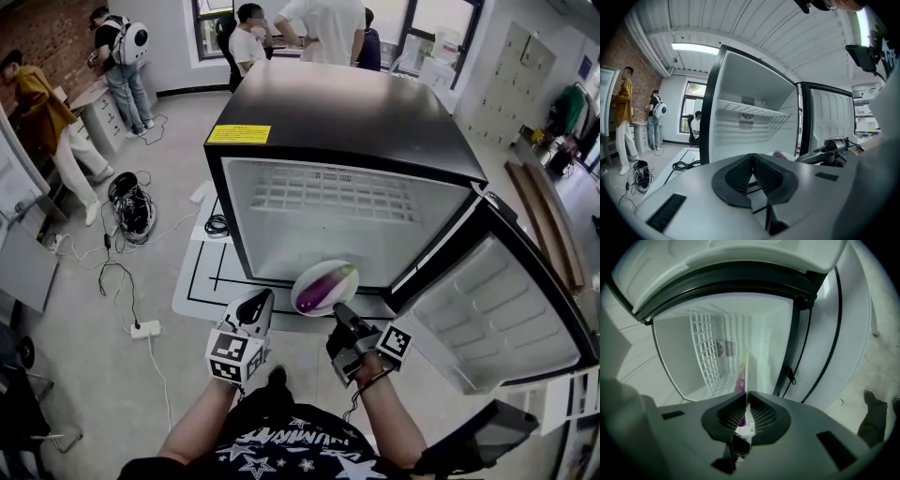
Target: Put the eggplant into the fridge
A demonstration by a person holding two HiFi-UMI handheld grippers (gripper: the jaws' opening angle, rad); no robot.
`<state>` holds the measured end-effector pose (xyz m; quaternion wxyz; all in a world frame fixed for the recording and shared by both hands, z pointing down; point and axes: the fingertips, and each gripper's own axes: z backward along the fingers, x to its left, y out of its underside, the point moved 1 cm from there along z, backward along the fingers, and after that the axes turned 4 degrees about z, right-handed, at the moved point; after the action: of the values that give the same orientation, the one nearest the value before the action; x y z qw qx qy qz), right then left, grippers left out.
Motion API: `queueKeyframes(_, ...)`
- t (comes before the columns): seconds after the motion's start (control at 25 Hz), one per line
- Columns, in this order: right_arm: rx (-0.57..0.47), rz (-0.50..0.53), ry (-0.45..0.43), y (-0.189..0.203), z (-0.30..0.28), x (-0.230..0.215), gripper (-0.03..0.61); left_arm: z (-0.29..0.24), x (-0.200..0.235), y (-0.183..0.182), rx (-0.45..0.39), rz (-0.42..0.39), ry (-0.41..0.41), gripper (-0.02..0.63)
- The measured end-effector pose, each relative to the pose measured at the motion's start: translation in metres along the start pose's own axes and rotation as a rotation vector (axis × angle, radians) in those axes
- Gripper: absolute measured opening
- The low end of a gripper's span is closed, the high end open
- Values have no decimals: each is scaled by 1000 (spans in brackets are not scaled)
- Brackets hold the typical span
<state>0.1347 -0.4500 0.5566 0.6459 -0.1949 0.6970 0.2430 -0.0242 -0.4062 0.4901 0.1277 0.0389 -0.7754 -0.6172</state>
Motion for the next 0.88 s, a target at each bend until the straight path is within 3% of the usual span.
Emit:
queueKeyframes(0.44, -8, 23, 48, -29, -73, -9, 23, -57, 39, -4, 36, 3, 49, 9)
queueKeyframes(0.72, -4, 45, 86, -43, -112, -19, 25, -83, 41, -1, 68, 2, 107, 9)
queueKeyframes(0.88, 2, 54, 111, -48, -147, -16, 25, -97, 62, -10, 78, -44, 114, 9)
